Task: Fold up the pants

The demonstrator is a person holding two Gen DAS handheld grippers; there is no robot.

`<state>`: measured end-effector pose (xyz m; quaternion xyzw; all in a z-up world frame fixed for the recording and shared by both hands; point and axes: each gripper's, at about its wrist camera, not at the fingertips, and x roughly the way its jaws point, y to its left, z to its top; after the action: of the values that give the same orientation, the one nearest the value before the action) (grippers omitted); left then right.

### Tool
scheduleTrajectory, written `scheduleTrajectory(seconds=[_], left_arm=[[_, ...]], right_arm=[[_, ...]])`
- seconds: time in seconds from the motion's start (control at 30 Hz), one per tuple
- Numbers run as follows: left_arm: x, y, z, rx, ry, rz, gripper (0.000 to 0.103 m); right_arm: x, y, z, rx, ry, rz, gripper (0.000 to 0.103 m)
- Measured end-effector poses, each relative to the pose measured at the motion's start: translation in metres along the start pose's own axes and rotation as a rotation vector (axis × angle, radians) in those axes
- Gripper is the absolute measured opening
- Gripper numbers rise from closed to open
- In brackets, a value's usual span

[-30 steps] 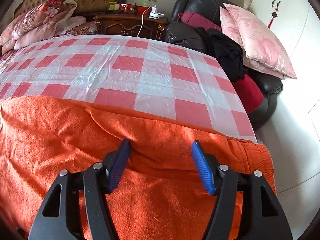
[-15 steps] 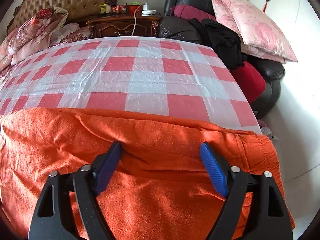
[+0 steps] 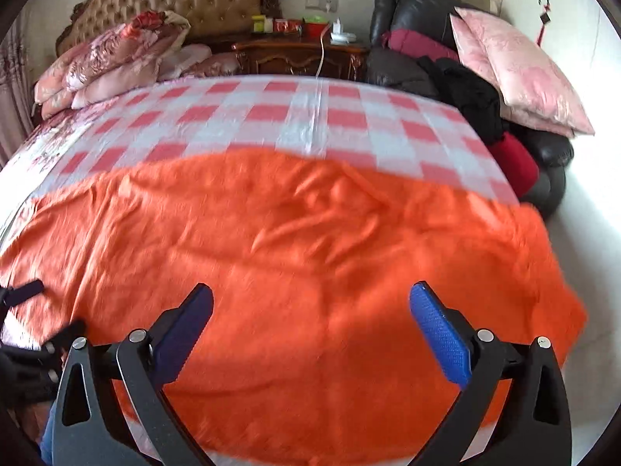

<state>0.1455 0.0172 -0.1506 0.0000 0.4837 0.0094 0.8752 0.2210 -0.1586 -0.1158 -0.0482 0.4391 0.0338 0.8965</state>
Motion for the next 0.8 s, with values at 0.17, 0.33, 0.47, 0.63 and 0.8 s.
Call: scheduleTrajectory(seconds=[0.17, 0.33, 0.47, 0.63, 0.8], left_arm=[[-0.013, 0.064, -0.007, -0.101, -0.032, 0.103, 0.093], [-0.009, 0.079, 0.043, -0.024, -0.124, 0.103, 0.085], [0.039, 0.070, 0.074, 0.116, -0.066, 0.119, 0.086], [0.023, 0.087, 0.091, 0.116, -0.102, 0.156, 0.075], [-0.045, 0.032, 0.021, 0.224, -0.246, -0.197, 0.042]], right_arm=[[0.014, -0.008, -0.034, 0.071, 0.087, -0.017, 0.098], [0.012, -0.011, -0.041, 0.068, 0.084, 0.001, 0.098], [0.009, -0.008, -0.043, 0.057, 0.127, -0.014, 0.098], [-0.004, -0.011, -0.053, 0.015, 0.162, -0.090, 0.098], [-0.041, 0.006, -0.075, -0.137, 0.065, -0.125, 0.077]])
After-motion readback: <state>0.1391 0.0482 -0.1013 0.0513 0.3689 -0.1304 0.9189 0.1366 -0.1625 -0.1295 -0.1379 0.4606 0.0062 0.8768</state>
